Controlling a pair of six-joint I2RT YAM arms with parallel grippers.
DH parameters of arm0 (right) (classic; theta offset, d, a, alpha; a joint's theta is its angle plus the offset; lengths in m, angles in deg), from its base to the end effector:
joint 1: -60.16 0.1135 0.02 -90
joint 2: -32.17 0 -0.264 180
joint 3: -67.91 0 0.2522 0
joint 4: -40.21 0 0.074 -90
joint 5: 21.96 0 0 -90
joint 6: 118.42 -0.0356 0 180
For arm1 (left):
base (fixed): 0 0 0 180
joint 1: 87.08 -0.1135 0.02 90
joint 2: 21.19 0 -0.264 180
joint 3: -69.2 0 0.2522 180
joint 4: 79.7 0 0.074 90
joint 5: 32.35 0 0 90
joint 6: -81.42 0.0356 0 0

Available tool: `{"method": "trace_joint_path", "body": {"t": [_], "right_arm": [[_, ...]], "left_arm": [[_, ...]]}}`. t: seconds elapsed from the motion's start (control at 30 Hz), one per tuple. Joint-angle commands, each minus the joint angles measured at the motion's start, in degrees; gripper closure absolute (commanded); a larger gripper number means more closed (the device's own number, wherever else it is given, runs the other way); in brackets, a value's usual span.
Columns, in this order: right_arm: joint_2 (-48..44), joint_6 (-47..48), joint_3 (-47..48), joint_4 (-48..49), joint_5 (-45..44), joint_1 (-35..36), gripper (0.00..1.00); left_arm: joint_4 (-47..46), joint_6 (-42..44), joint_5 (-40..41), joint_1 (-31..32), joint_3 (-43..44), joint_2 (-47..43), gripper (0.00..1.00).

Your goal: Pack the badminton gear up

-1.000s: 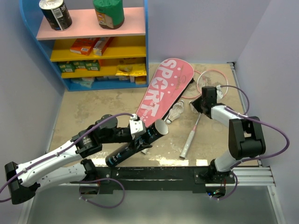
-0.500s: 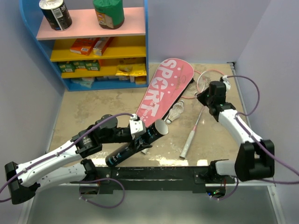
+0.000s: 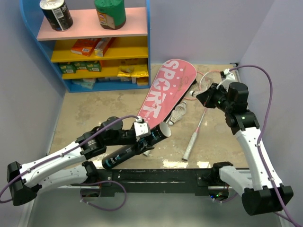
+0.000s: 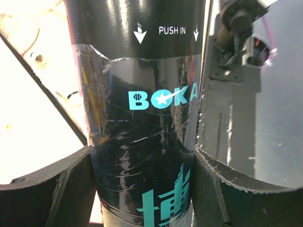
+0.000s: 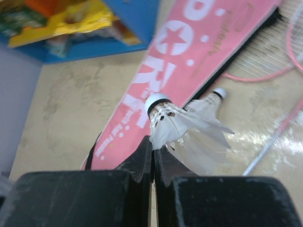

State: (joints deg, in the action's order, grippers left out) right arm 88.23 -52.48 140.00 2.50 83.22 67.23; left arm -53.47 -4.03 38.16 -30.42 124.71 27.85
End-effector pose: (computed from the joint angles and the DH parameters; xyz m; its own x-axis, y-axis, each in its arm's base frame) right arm 0.2129 0.0358 0.3621 -0.4816 0.3367 -0.8091 -0.1795 0.8657 0.4672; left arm 0.0993 -0.1726 0.3049 -0.1091 0.3018 -0.9471 0.9718 0.2326 -0.0378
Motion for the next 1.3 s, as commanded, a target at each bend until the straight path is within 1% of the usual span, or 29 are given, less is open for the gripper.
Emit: {"method": "trace_joint_path", "body": {"t": [0.0, 0.03, 0.13, 0.17, 0.23, 0.3, 0.4, 0.57, 0.73, 0.87, 1.0, 1.1, 1.27], "right_arm": [[-2.3, 9.0, 4.7, -4.5, 20.3, 1.2, 1.0], [-2.7, 9.5, 4.8, -4.9, 23.5, 1.5, 1.0], [-4.8, 10.0, 4.6, -5.0, 27.3, 3.4, 1.0], [-5.0, 9.9, 4.7, -5.1, 30.8, 3.9, 1.0], [-4.9, 10.7, 5.3, -7.5, 32.6, 6.4, 1.0], [-4.8, 12.0, 6.4, -9.4, 31.1, 9.1, 1.0], [-5.6, 11.7, 6.7, -10.6, 31.3, 11.4, 1.0], [-5.6, 14.1, 8.3, -16.4, 29.6, 13.4, 1.0], [-5.3, 13.9, 7.8, -18.3, 28.7, 16.9, 1.0], [-4.7, 12.5, 5.9, -18.3, 27.2, 20.6, 1.0], [-3.8, 10.1, 5.2, -16.0, 24.1, 26.6, 1.0], [-2.9, 8.9, 5.1, -14.6, 20.7, 29.6, 1.0], [0.2, 7.5, 5.2, -12.2, 18.4, 32.0, 1.0]], "left_arm": [[-2.1, 3.1, 2.9, 0.0, -1.2, 1.1, 1.0], [-2.1, 3.4, 3.1, 0.0, -1.4, 1.1, 1.0], [-2.1, 4.1, 4.5, 0.0, -2.0, 1.8, 1.0], [-2.1, 4.4, 5.4, 0.0, -2.0, 1.9, 1.0], [-2.1, 4.8, 6.3, 0.1, -2.5, 1.9, 1.0], [-2.3, 5.5, 7.2, 0.1, -2.7, 1.7, 1.0], [-3.1, 6.7, 7.9, 0.1, -3.9, 0.5, 1.0], [-4.3, 7.9, 9.0, 0.1, -5.7, -2.0, 1.0], [-4.1, 8.0, 9.3, 0.1, -5.7, -2.2, 1.0], [-4.1, 8.0, 8.9, 0.1, -5.7, -2.5, 1.0], [-4.1, 8.0, 8.5, 0.1, -5.5, -2.6, 1.0], [-4.1, 7.9, 8.1, 0.1, -5.5, -3.3, 1.0], [-4.5, 7.7, 5.9, 0.1, -5.8, -5.5, 1.0]]}}
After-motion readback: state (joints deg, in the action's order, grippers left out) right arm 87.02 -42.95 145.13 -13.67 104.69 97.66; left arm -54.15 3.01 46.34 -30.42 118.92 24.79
